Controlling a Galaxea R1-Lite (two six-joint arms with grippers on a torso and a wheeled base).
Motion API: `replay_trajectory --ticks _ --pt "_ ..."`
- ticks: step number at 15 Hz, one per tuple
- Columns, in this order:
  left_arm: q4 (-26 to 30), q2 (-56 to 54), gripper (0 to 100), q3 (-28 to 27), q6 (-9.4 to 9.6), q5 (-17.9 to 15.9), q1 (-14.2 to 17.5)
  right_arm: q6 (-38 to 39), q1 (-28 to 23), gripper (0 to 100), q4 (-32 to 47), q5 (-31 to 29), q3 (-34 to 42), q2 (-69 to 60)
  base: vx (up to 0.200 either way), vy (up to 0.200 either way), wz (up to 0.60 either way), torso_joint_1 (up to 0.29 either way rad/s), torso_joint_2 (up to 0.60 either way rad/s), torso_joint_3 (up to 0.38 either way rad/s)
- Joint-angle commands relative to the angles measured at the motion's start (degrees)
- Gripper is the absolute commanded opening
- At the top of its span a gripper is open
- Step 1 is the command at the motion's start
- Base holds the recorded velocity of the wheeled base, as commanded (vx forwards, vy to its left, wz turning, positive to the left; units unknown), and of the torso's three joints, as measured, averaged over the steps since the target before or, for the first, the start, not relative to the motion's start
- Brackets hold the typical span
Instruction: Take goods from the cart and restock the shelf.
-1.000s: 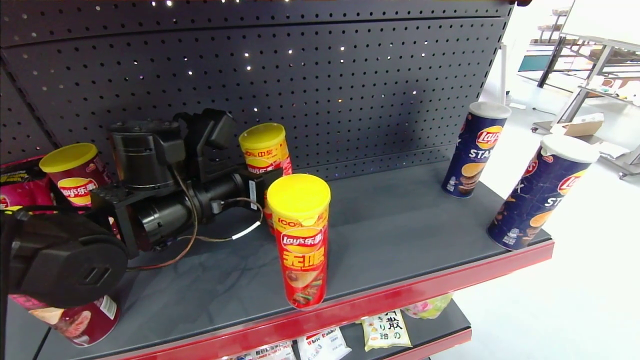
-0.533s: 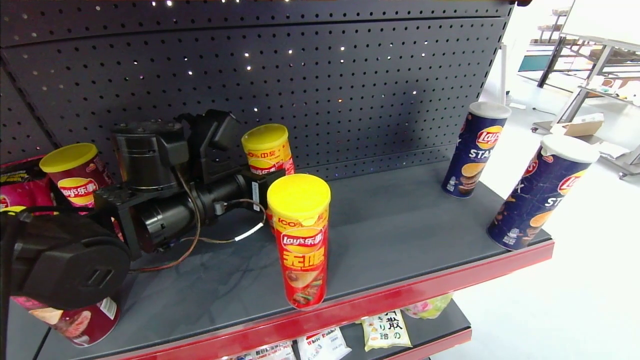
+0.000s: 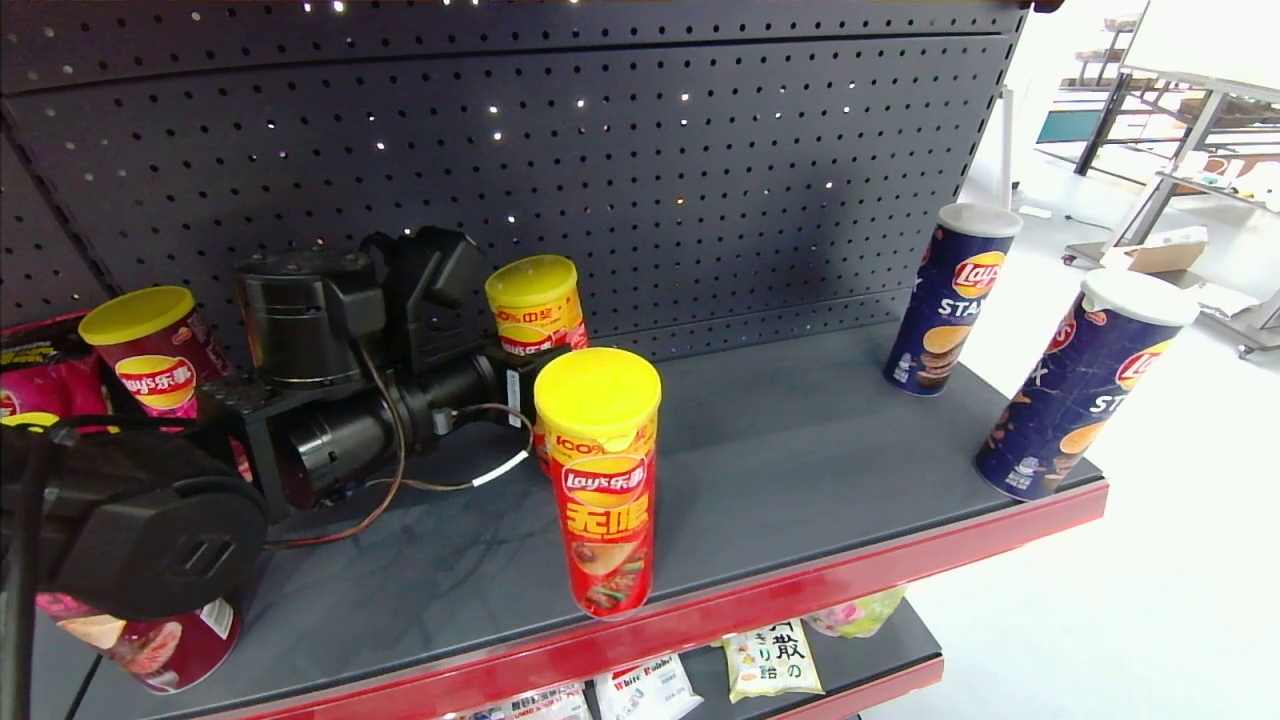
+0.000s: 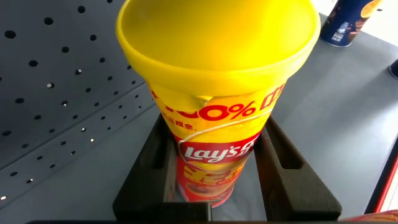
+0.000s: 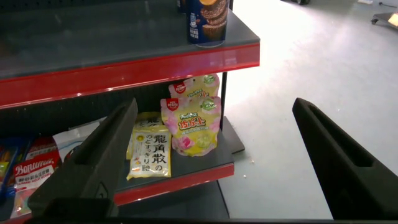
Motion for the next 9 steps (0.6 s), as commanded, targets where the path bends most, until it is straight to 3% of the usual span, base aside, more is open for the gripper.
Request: replay_trajectory --ticks 1,6,7,9 --pt "-0.1 0.0 0 0.0 -0.06 0.1 0.0 0.0 0.0 100 0.0 0.0 0.0 0.0 0.000 0.000 0.00 0.000 0.00 0.000" --pt "-0.2 0.6 0 0.4 -0.06 1.0 -0.7 0.0 0.0 100 0.0 0.0 0.0 0.0 0.000 0.000 0.00 0.000 0.00 0.000" --pt "-0.2 0.6 100 0.4 -0.06 1.0 -0.7 0.0 0.0 100 0.0 0.0 0.0 0.0 0.000 0.000 0.00 0.000 0.00 0.000" --pt "-0.2 0.6 100 0.7 -0.06 2.4 -1.2 0.0 0.0 100 0.0 0.0 0.0 0.0 0.000 0.000 0.00 0.000 0.00 0.000"
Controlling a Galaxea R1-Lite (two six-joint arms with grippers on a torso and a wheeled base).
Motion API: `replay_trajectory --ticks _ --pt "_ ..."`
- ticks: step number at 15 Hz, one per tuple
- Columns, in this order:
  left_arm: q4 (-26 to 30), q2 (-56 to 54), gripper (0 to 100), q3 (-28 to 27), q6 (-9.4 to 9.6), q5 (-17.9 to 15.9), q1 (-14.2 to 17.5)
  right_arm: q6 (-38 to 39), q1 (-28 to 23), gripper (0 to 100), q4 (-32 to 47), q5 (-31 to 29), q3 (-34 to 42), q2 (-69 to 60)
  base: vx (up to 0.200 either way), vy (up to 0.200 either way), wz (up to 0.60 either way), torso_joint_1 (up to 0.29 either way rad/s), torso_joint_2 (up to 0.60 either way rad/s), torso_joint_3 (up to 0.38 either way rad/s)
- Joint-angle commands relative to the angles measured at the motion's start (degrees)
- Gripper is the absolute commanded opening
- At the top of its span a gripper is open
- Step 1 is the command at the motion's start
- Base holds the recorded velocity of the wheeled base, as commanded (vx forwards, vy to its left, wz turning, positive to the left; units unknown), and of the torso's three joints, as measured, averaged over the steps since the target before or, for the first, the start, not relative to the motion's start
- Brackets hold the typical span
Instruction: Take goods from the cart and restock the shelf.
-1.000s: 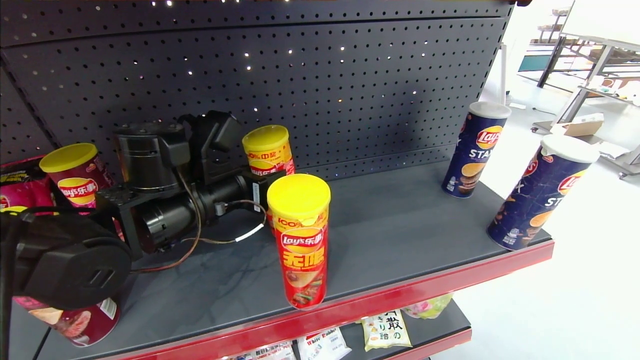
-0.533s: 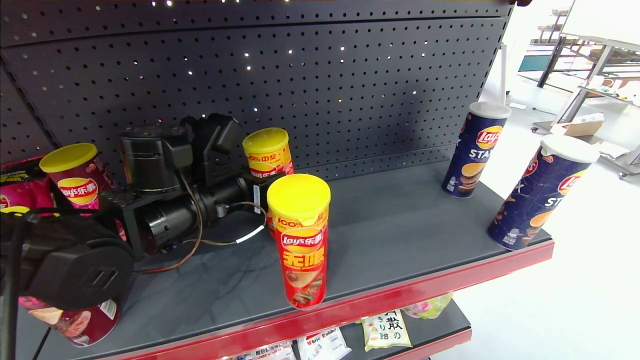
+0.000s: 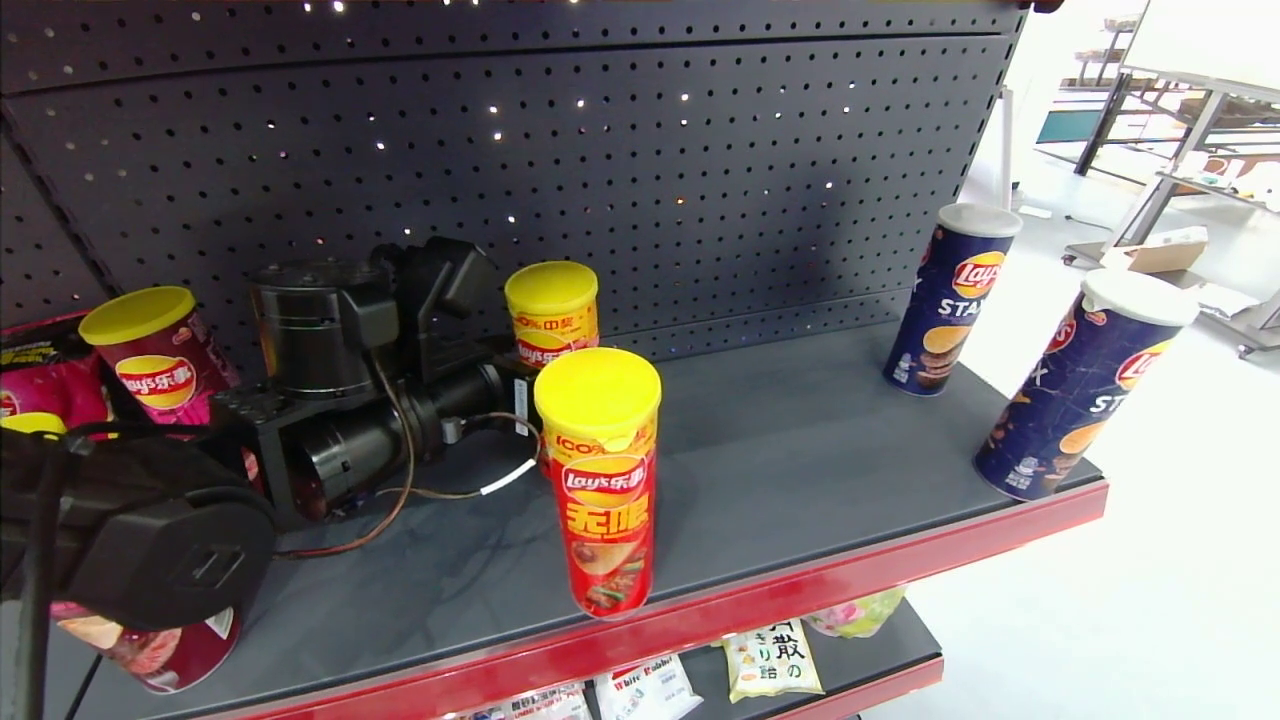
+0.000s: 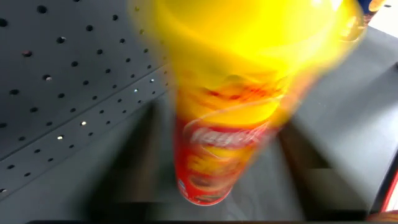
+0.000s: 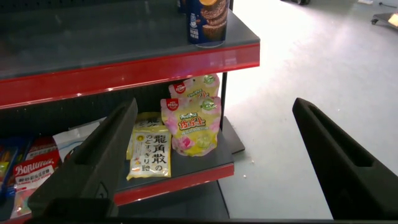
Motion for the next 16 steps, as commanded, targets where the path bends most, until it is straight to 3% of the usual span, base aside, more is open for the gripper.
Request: replay_trajectory --ticks 1,7,16 --pt "0.0 -0.1 100 0.2 -0.02 0.0 -0.1 0.0 0.0 100 0.0 0.0 0.0 0.0 0.000 0.000 0.00 0.000 0.00 0.000" --pt "0.0 -1.2 100 1.0 -0.02 2.4 0.0 0.0 0.0 100 0.0 0.0 0.1 0.0 0.000 0.000 0.00 0.000 0.00 0.000" --pt "0.4 -11.8 100 10.1 -0.11 2.5 0.2 0.0 0.0 100 0.0 0.0 0.0 0.0 0.000 0.000 0.00 0.000 0.00 0.000"
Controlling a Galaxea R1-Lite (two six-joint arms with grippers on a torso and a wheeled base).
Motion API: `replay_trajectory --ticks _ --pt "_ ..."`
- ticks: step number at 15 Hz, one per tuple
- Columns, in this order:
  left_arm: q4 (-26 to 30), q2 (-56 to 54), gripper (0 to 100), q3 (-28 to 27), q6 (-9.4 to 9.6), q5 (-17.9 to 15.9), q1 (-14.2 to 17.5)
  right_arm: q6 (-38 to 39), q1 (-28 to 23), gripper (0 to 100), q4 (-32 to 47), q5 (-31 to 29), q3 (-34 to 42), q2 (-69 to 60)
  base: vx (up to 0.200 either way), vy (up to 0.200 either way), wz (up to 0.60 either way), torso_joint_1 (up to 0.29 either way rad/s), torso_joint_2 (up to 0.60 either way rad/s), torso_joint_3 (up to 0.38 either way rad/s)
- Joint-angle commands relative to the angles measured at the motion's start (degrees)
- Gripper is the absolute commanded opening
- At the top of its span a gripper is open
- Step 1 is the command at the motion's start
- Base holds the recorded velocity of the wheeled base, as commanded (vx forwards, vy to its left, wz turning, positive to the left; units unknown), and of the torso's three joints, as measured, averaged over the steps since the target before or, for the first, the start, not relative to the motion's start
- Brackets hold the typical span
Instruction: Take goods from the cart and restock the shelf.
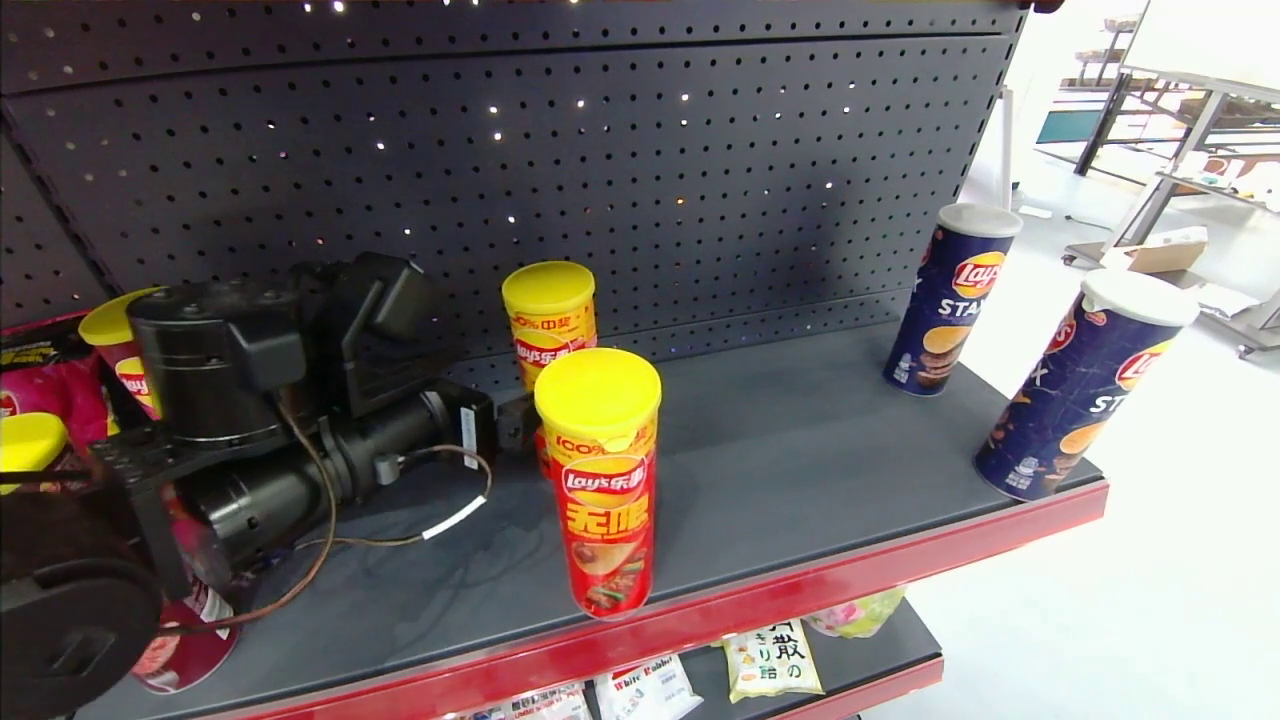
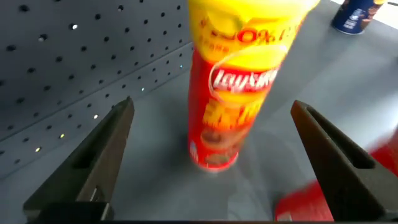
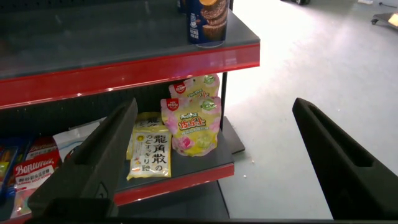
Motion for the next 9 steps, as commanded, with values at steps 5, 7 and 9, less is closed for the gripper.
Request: replay_trajectory --ticks 5,7,9 --pt "11.2 -16.1 100 3.9 -0.01 -2.7 0.0 0.0 0.0 100 0.0 0.0 0.0 0.0 0.000 0.000 0.00 0.000 0.00 0.000" --pt "19.4 -22.8 100 3.9 -0.01 -7.0 0.0 0.0 0.0 100 0.0 0.0 0.0 0.0 0.000 0.000 0.00 0.000 0.00 0.000" --pt "23.5 -27.3 100 4.0 0.08 -8.3 0.0 0.0 0.0 100 0.0 0.0 0.0 0.0 0.000 0.000 0.00 0.000 0.00 0.000"
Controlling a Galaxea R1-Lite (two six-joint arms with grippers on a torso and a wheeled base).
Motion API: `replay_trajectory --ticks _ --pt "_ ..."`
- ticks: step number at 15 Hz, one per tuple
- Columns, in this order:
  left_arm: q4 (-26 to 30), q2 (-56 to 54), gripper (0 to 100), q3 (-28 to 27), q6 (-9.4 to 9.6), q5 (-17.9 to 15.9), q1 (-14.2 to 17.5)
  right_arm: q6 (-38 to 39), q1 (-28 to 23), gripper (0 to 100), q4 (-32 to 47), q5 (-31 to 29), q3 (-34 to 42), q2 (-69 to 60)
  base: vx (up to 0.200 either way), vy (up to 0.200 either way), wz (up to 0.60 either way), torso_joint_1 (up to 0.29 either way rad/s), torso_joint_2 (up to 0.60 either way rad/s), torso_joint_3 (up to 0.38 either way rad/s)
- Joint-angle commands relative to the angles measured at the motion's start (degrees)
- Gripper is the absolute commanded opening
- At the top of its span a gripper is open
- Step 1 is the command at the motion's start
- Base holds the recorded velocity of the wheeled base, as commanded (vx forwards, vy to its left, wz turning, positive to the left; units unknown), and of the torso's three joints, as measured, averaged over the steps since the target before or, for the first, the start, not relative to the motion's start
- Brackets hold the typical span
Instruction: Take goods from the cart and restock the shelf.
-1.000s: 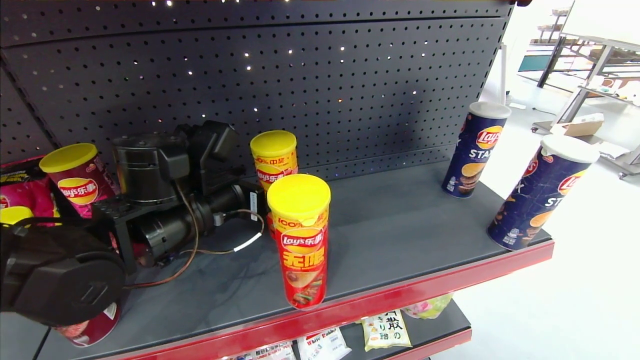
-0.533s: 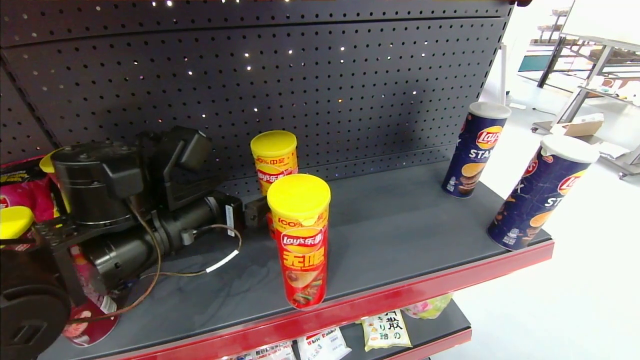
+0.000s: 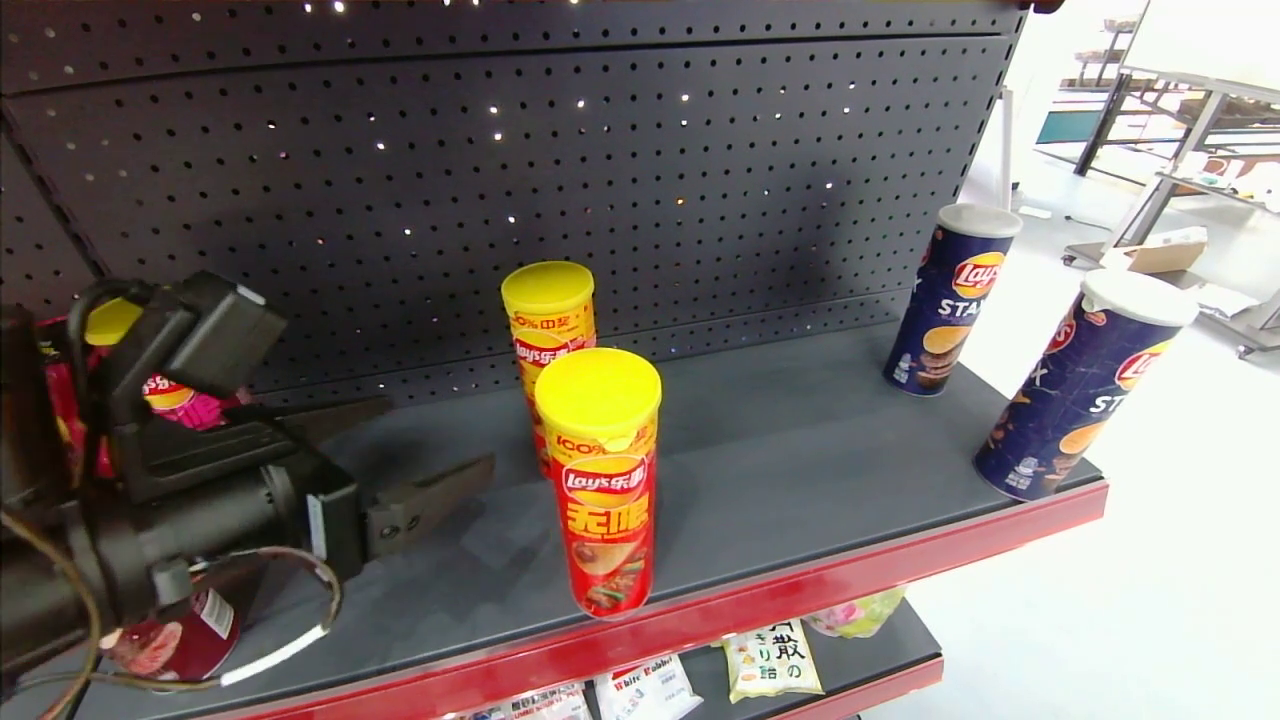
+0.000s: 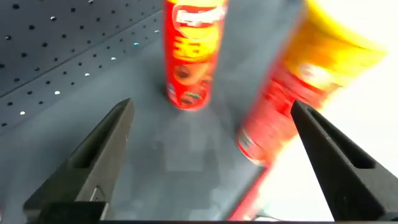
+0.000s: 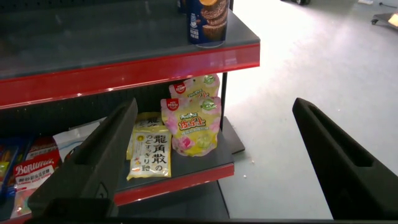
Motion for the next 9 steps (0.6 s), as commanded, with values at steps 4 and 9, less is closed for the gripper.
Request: replay_trajectory --ticks 4,9 --pt "16.8 -21.9 100 0.2 0.03 -2.3 -0.1 0.0 0.0 100 0.0 0.0 0.0 0.0 0.000 0.000 0.00 0.000 0.00 0.000" --pt "30.4 -41.4 100 1.5 0.03 -3.0 0.2 0.0 0.0 100 0.0 0.0 0.0 0.0 0.000 0.000 0.00 0.000 0.00 0.000"
